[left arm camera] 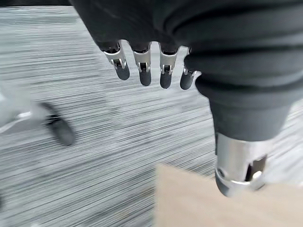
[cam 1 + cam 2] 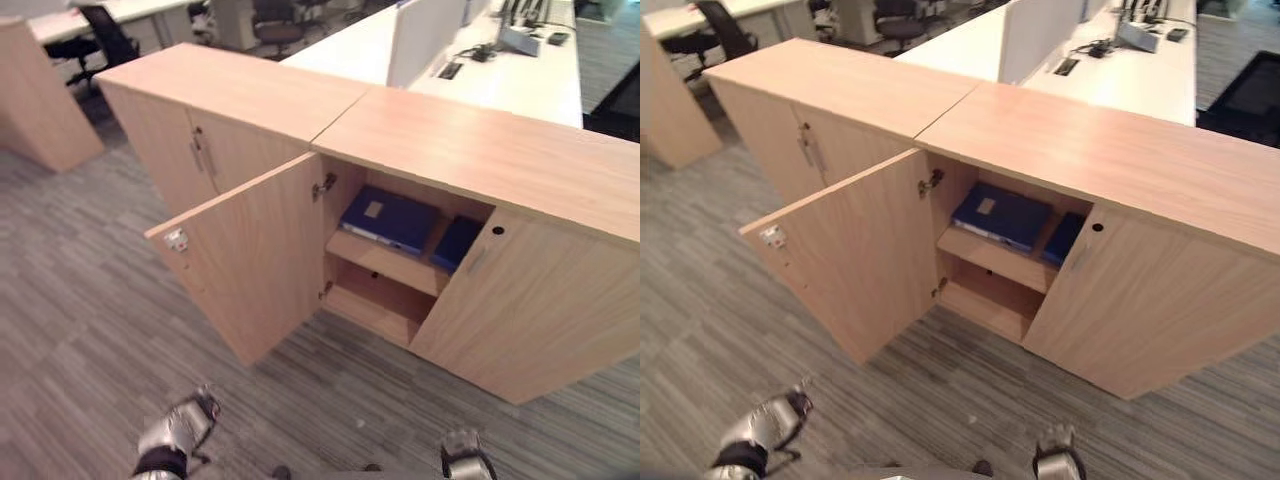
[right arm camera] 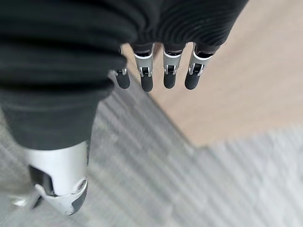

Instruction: Put the empty folder in the office cabinet

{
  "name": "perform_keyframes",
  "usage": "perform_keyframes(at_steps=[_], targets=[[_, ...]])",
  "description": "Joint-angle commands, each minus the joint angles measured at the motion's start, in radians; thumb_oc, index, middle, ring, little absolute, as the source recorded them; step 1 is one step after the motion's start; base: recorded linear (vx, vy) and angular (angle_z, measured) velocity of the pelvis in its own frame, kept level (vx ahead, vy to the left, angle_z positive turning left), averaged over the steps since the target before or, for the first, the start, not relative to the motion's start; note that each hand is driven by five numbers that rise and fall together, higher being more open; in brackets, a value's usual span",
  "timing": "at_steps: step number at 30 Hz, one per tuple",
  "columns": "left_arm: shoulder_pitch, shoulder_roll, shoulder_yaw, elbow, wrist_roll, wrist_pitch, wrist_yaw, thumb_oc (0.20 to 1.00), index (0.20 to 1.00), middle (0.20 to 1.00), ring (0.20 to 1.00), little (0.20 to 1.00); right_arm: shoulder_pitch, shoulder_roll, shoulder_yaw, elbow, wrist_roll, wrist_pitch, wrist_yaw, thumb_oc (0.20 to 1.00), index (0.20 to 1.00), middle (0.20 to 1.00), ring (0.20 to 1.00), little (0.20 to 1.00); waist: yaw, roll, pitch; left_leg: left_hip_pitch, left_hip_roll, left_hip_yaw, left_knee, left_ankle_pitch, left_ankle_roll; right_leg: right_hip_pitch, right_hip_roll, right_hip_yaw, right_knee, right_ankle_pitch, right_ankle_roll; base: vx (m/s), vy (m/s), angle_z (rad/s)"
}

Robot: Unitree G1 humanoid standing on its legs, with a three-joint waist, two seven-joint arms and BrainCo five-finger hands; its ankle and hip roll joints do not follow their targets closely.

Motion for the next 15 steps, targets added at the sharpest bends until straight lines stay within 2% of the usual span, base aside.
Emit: perform_keyframes(at_steps=[1, 2, 3, 4, 5, 6, 7, 8, 9, 12, 13, 14, 15], targets=[[-0.013, 0.112, 0.057, -0.087, 0.144, 0.086, 0.044, 1.0, 1.0, 1.0, 1.0, 1.0, 0.051, -0.006, -0.028, -0.006, -0.063, 0.04, 0.052, 1.0, 1.0, 1.0, 1.0, 1.0, -0.011, -0.06, -0.014, -0.067, -0.045, 0.01, 0.116, -0.092, 0.011, 0.028, 0.038, 0.049, 0.008, -0.095, -0.083, 0.0, 0.0, 0.0], [-0.013, 0.132, 0.071, -0.119, 0.176, 0.11, 0.046, 1.0, 1.0, 1.0, 1.0, 1.0, 0.055, -0.01, -0.041, -0.029, -0.071, 0.039, 0.065, 1.0, 1.0, 1.0, 1.0, 1.0, -0.01, -0.064, -0.016, -0.072, -0.027, -0.007, 0.101, -0.074, 0.003, 0.024, 0.038, 0.052, 0.008, -0.097, -0.082, 0.02, 0.048, -0.04], [-0.032, 0.176, 0.097, -0.169, 0.242, 0.161, 0.04, 1.0, 1.0, 1.0, 1.0, 1.0, 0.063, -0.028, -0.056, -0.083, -0.084, 0.042, 0.093, 1.0, 1.0, 1.0, 1.0, 1.0, -0.011, -0.073, -0.019, -0.091, 0.018, -0.04, 0.065, -0.013, -0.016, 0.022, 0.033, 0.06, 0.008, -0.105, -0.078, 0.05, 0.091, -0.06], [-0.049, 0.198, 0.108, -0.182, 0.267, 0.18, 0.036, 1.0, 1.0, 1.0, 1.0, 1.0, 0.067, -0.038, -0.065, -0.108, -0.09, 0.039, 0.104, 1.0, 1.0, 1.0, 1.0, 1.0, -0.015, -0.075, -0.023, -0.092, 0.048, -0.05, 0.037, 0.016, -0.022, 0.023, 0.028, 0.06, 0.008, -0.112, -0.072, 0.04, 0.075, -0.12], [-0.05, 0.199, 0.109, -0.183, 0.271, 0.183, 0.032, 1.0, 1.0, 1.0, 1.0, 1.0, 0.067, -0.04, -0.066, -0.114, -0.093, 0.039, 0.109, 1.0, 1.0, 1.0, 1.0, 1.0, -0.016, -0.075, -0.023, -0.088, 0.05, -0.05, 0.027, 0.021, -0.024, 0.023, 0.029, 0.058, 0.008, -0.112, -0.073, 0.1, 0.139, -0.13], [-0.079, 0.225, 0.116, -0.194, 0.303, 0.195, 0.032, 1.0, 1.0, 1.0, 1.0, 1.0, 0.068, -0.051, -0.069, -0.129, -0.095, 0.034, 0.123, 1.0, 1.0, 1.0, 1.0, 1.0, -0.021, -0.072, -0.027, -0.094, 0.105, -0.057, -0.026, 0.074, -0.031, 0.04, 0.018, 0.061, 0.008, -0.131, -0.061, 0.08, 0.093, -0.07], [-0.081, 0.226, 0.116, -0.193, 0.306, 0.196, 0.03, 1.0, 1.0, 1.0, 1.0, 1.0, 0.067, -0.051, -0.07, -0.132, -0.097, 0.034, 0.125, 1.0, 1.0, 1.0, 1.0, 1.0, -0.022, -0.072, -0.026, -0.087, 0.107, -0.057, -0.038, 0.08, -0.033, 0.041, 0.019, 0.06, 0.008, -0.131, -0.062, 0.12, 0.158, 0.11], [-0.093, 0.246, 0.112, -0.193, 0.32, 0.207, 0.027, 1.0, 1.0, 1.0, 1.0, 1.0, 0.026, -0.075, -0.096, -0.161, -0.1, 0.014, 0.19, 1.0, 1.0, 1.0, 1.0, 1.0, -0.026, -0.071, -0.032, -0.092, 0.126, -0.066, -0.055, 0.099, -0.031, 0.053, 0.015, 0.065, 0.008, -0.14, -0.057, 0.17, 0.203, 0.14], [-0.116, 0.274, 0.133, -0.186, 0.333, 0.202, 0.031, 1.0, 1.0, 1.0, 1.0, 1.0, 0.017, -0.13, -0.15, -0.25, -0.097, -0.013, 0.275, 1.0, 1.0, 1.0, 1.0, 1.0, -0.038, -0.048, -0.031, -0.082, 0.146, -0.097, -0.101, 0.117, -0.037, 0.075, 0.009, 0.079, 0.008, -0.161, -0.041, 0.17, 0.205, 0.04], [-0.107, 0.272, 0.14, -0.219, 0.345, 0.214, 0.02, 1.0, 1.0, 1.0, 1.0, 1.0, 0.022, -0.175, -0.161, -0.297, -0.109, -0.022, 0.312, 1.0, 1.0, 1.0, 1.0, 1.0, -0.037, -0.027, -0.025, -0.077, 0.143, -0.128, -0.102, 0.117, -0.039, 0.092, 0.008, 0.087, 0.008, -0.166, -0.036, 0.15, 0.228, -0.2], [-0.095, 0.279, 0.131, -0.257, 0.37, 0.237, 0.0, 1.0, 1.0, 1.0, 1.0, 1.0, 0.015, -0.207, -0.167, -0.336, -0.114, -0.031, 0.334, 1.0, 1.0, 1.0, 1.0, 1.0, -0.042, 0.01, -0.045, -0.039, 0.138, -0.146, -0.115, 0.071, -0.05, 0.116, -0.006, 0.094, 0.008, -0.195, -0.011, 0.14, 0.252, -0.44], [-0.093, 0.275, 0.133, -0.26, 0.375, 0.239, -0.006, 1.0, 1.0, 1.0, 1.0, 1.0, 0.017, -0.212, -0.169, -0.341, -0.117, -0.032, 0.339, 1.0, 1.0, 1.0, 1.0, 1.0, -0.042, 0.014, -0.042, -0.041, 0.138, -0.149, -0.114, 0.076, -0.051, 0.116, -0.006, 0.095, 0.008, -0.19, -0.01, 0.37, 0.736, -0.35], [-0.105, 0.242, 0.095, -0.259, 0.391, 0.237, 0.005, 1.0, 1.0, 1.0, 1.0, 1.0, -0.013, -0.215, -0.166, -0.289, -0.125, -0.023, 0.356, 1.0, 1.0, 1.0, 1.0, 1.0, -0.055, 0.056, -0.061, 0.026, 0.092, -0.113, -0.138, 0.017, -0.047, 0.14, -0.06, 0.091, 0.008, -0.217, 0.038, 0.18, 0.498, -0.07]])
